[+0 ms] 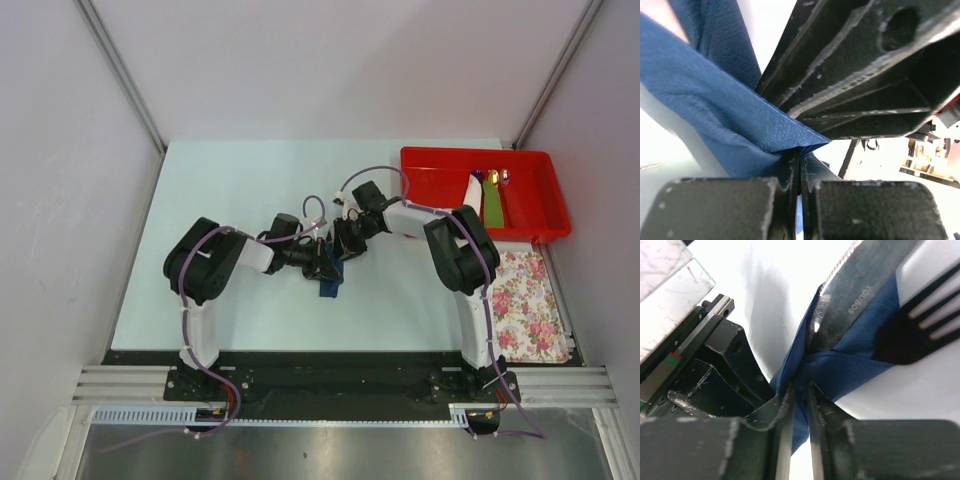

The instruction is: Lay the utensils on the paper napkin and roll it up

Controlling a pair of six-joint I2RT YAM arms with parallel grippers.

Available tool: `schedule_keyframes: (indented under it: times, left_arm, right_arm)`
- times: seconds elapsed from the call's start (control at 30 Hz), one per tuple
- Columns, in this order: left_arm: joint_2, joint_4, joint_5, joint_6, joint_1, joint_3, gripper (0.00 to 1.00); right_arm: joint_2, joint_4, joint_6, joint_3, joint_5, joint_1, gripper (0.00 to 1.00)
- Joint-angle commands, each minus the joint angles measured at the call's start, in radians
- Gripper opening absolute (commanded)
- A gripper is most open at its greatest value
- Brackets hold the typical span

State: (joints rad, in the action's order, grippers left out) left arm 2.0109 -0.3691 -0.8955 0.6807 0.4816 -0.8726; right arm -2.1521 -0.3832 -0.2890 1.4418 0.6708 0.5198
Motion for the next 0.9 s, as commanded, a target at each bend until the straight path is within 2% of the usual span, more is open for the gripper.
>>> schedule_keyframes:
  times: [0.0, 0.3, 0.57, 0.73, 0.87]
  left_arm:
    - [0.032, 0.082, -0.011, -0.078, 0.023, 0.015, 0.0]
    - [0.048, 0.157, -0.006, -0.151, 0.023, 0.015, 0.01]
    - [0.051, 0.187, 0.004, -0.168, 0.023, 0.001, 0.01]
    - [0.035, 0.18, 0.001, -0.175, 0.023, 0.001, 0.01]
    - [0.017, 0.188, -0.003, -0.193, 0.023, -0.002, 0.01]
  right_arm:
    - [0.043, -0.089, 0.06, 0.052, -0.048, -0.036, 0.26]
    - [0.075, -0.115, 0.042, 0.074, 0.081, -0.112, 0.47]
    - [0.064, -0.056, -0.024, 0.058, 0.133, -0.113, 0.61]
    - [0.035, -0.069, 0.007, 0.058, 0.116, -0.092, 0.57]
    - [0.011, -0.111, 0.062, 0.048, 0.067, -0.078, 0.47]
